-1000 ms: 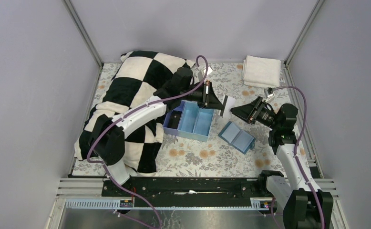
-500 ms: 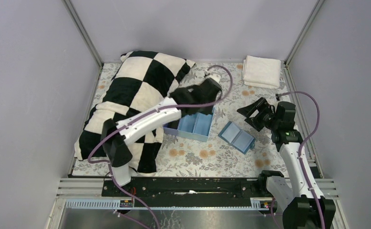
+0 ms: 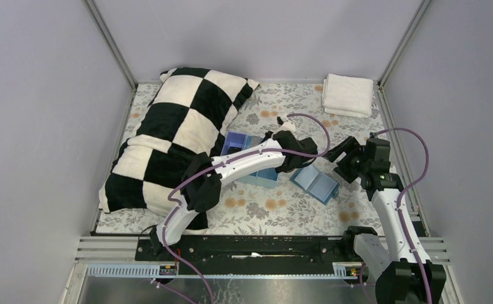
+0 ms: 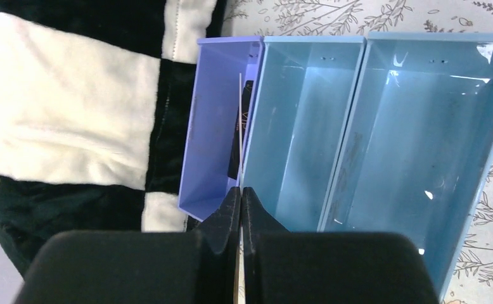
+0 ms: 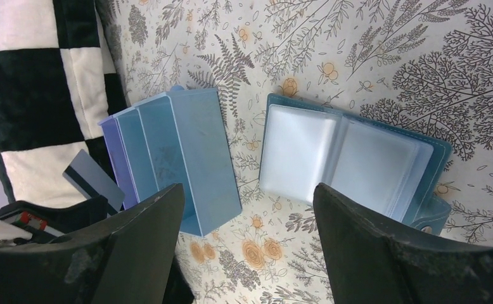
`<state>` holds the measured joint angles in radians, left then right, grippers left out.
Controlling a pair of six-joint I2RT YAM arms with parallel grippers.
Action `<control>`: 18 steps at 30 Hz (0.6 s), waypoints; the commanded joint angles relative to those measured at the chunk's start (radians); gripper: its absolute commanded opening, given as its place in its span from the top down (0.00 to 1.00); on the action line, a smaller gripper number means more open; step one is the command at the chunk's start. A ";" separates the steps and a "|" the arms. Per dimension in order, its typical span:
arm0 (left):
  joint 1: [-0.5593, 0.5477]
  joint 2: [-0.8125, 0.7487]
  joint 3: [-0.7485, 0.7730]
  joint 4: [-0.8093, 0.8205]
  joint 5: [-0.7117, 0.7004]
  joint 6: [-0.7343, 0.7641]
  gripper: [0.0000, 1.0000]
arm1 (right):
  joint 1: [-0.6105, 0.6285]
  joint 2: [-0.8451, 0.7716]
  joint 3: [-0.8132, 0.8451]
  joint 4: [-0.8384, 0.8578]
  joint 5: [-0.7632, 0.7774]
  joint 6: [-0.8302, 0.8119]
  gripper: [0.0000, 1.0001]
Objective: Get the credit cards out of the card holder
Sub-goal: Place the credit card in the storage box.
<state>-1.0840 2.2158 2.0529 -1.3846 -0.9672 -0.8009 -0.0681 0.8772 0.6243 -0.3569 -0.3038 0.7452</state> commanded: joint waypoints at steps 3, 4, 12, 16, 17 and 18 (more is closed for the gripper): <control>-0.014 0.015 0.046 -0.074 -0.104 -0.079 1.00 | -0.006 0.023 0.039 0.003 0.006 -0.007 0.18; -0.014 0.021 0.043 -0.074 -0.105 -0.076 1.00 | -0.005 0.027 0.038 0.007 0.002 -0.005 0.18; -0.009 0.056 -0.022 0.042 -0.028 0.045 1.00 | -0.006 0.039 0.016 0.046 -0.038 0.014 0.18; -0.001 0.075 -0.027 0.057 -0.008 0.039 1.00 | -0.006 0.029 0.009 0.049 -0.042 0.015 0.18; 0.000 0.079 -0.035 0.066 -0.005 0.044 1.00 | -0.006 0.029 0.009 0.047 -0.043 0.015 0.18; 0.001 0.084 -0.040 0.071 -0.005 0.047 1.00 | -0.006 0.031 0.009 0.047 -0.044 0.013 0.18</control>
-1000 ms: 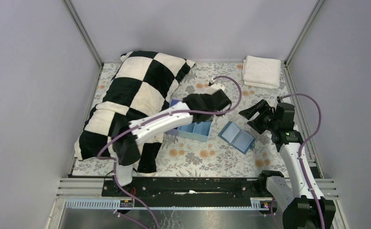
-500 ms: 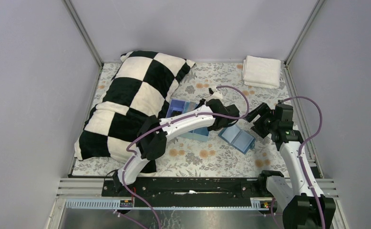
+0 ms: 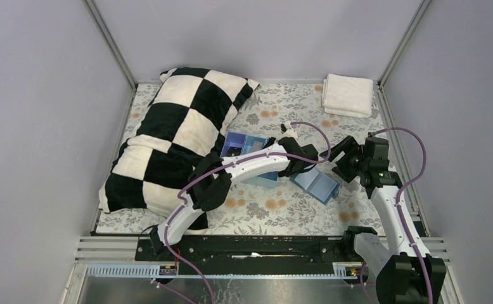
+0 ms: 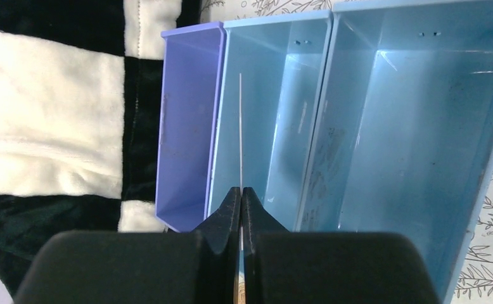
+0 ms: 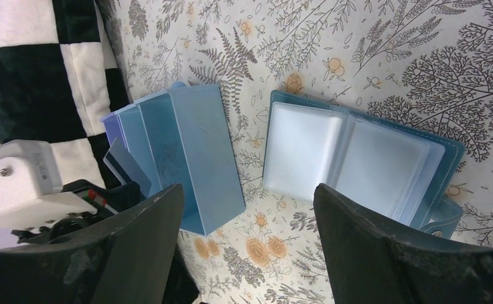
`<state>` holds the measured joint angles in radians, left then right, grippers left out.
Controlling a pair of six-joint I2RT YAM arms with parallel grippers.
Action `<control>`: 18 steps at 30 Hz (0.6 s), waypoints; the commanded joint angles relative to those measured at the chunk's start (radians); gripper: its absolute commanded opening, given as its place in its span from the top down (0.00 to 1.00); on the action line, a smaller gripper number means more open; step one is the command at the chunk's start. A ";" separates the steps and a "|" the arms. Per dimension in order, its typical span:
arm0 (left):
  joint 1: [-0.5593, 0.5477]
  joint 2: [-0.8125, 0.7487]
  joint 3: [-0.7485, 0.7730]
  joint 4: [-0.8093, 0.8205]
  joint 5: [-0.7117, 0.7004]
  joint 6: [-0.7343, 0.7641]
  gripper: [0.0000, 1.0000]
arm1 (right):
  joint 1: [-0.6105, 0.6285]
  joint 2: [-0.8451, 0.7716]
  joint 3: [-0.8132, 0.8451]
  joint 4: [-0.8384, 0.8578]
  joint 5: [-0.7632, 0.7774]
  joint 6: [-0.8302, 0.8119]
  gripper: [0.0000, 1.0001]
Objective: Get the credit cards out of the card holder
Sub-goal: Place the credit card in the storage box.
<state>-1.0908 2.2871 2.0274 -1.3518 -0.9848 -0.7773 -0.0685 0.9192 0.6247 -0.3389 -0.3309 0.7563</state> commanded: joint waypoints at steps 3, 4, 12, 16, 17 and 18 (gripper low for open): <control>0.021 0.032 -0.025 0.040 0.024 0.022 1.00 | -0.005 -0.008 0.009 0.030 -0.021 0.004 0.18; 0.028 0.036 -0.030 0.046 0.030 0.023 1.00 | -0.005 -0.008 0.007 0.033 -0.024 0.003 0.18; 0.072 0.031 -0.059 0.130 0.095 0.078 0.91 | -0.005 -0.009 0.002 0.039 -0.036 0.004 0.17; 0.077 0.018 -0.047 0.138 0.109 0.092 0.72 | -0.005 -0.007 0.001 0.040 -0.039 0.005 0.17; 0.077 0.016 -0.044 0.140 0.112 0.095 0.71 | -0.005 -0.007 0.000 0.042 -0.041 0.006 0.17; 0.077 0.013 -0.041 0.140 0.116 0.100 0.71 | -0.005 -0.005 -0.001 0.044 -0.043 0.005 0.17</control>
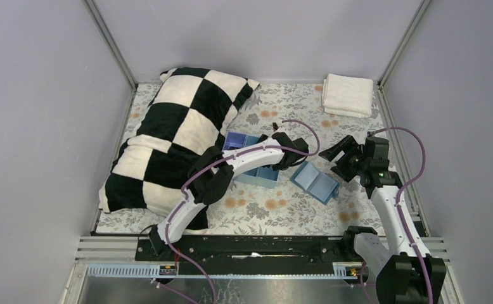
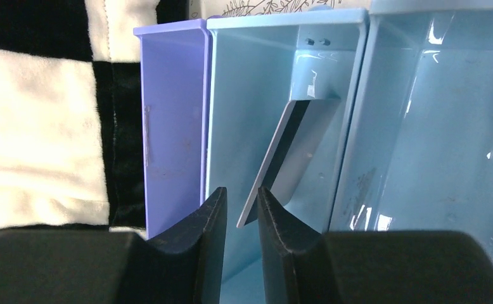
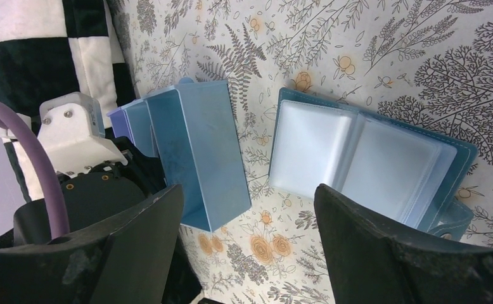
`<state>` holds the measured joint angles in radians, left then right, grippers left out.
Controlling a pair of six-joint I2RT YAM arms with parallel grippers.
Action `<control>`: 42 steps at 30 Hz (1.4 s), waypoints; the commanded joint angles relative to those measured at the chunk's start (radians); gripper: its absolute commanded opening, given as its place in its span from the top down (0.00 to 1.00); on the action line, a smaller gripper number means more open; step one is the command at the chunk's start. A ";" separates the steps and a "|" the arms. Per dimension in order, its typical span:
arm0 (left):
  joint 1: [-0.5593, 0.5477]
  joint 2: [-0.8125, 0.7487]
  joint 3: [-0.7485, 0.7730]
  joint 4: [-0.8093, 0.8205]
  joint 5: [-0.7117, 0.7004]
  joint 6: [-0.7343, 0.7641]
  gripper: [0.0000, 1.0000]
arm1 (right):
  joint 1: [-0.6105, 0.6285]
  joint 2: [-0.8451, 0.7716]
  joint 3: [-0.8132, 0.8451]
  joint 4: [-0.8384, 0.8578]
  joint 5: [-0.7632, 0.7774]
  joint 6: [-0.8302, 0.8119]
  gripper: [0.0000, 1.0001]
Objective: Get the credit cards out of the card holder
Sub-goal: Place the credit card in the storage box, then remove the credit card from the card holder.
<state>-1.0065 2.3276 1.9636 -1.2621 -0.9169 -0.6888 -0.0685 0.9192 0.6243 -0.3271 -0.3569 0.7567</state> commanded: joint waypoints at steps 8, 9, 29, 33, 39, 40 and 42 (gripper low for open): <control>-0.018 -0.106 0.061 0.056 0.092 0.039 0.70 | -0.005 -0.013 -0.006 0.037 -0.022 0.009 0.17; -0.023 -0.121 0.074 0.059 0.102 0.047 0.69 | -0.005 -0.014 -0.007 0.037 -0.021 0.009 0.17; -0.054 -0.393 -0.148 0.598 0.960 0.171 0.44 | -0.005 -0.013 -0.059 -0.138 0.049 -0.132 0.22; -0.055 -0.320 -0.143 0.656 1.090 0.146 0.47 | -0.005 0.003 -0.140 -0.081 0.000 -0.105 0.35; -0.054 -0.229 -0.140 0.752 1.194 0.122 0.50 | -0.004 0.026 -0.198 -0.053 0.064 -0.093 0.39; -0.054 -0.212 -0.132 0.755 1.189 0.122 0.50 | -0.005 0.036 -0.200 -0.053 0.072 -0.095 0.39; -0.049 -0.176 -0.111 0.751 1.168 0.123 0.51 | -0.005 0.054 -0.204 -0.047 0.076 -0.098 0.40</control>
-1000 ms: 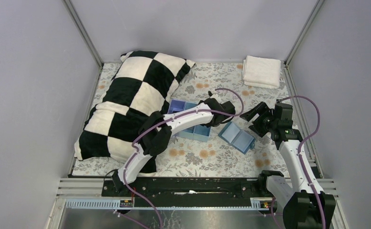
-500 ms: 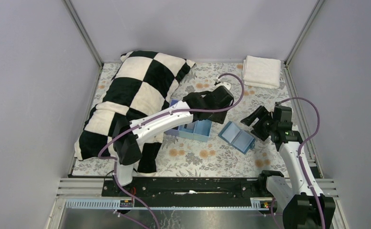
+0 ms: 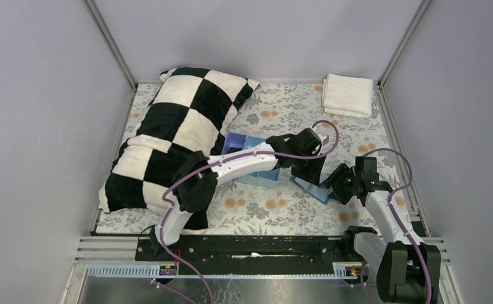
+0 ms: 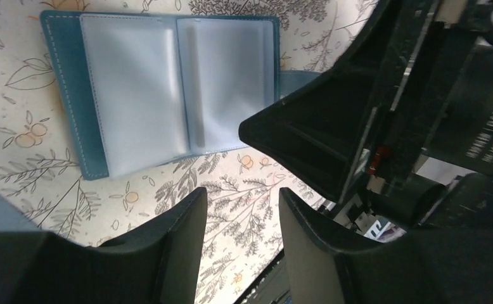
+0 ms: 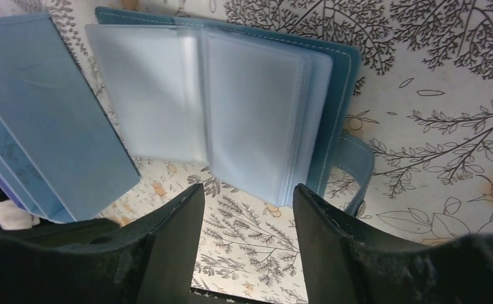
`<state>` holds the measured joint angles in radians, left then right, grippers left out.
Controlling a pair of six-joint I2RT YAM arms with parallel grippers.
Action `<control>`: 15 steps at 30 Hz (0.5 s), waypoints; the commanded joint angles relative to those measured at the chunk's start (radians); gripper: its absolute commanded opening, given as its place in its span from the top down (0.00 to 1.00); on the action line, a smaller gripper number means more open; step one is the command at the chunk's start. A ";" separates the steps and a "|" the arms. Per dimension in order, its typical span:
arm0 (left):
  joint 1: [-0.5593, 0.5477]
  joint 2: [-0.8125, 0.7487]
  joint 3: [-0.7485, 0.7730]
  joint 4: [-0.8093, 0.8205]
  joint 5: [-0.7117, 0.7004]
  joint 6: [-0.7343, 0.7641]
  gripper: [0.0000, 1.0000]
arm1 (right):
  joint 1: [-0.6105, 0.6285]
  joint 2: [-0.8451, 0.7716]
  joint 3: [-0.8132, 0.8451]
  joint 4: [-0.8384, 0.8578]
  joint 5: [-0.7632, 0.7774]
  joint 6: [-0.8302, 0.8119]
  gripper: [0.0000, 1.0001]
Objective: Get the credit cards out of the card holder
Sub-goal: Remove the credit card from the card holder.
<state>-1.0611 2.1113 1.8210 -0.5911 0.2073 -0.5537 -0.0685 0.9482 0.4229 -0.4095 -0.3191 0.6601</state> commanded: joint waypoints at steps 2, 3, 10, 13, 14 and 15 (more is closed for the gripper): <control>0.015 0.070 0.048 0.068 0.025 -0.011 0.51 | -0.005 0.031 -0.011 0.052 0.031 0.001 0.40; 0.021 0.081 0.049 0.068 0.018 -0.011 0.51 | -0.005 0.025 -0.013 0.058 0.029 0.005 0.40; 0.045 0.110 0.035 0.065 -0.019 0.000 0.50 | -0.005 -0.032 0.001 0.071 0.027 0.016 0.48; 0.052 0.126 0.036 0.065 -0.030 0.000 0.51 | -0.005 -0.022 -0.004 0.090 0.020 0.019 0.53; 0.054 0.128 0.037 0.066 -0.040 -0.001 0.51 | -0.005 -0.014 -0.007 0.103 0.016 0.021 0.55; 0.057 0.132 0.037 0.066 -0.046 -0.002 0.51 | -0.005 -0.004 -0.011 0.113 0.012 0.023 0.56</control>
<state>-1.0096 2.2288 1.8271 -0.5652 0.1986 -0.5575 -0.0685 0.9295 0.4152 -0.3466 -0.3046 0.6724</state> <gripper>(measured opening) 0.495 0.463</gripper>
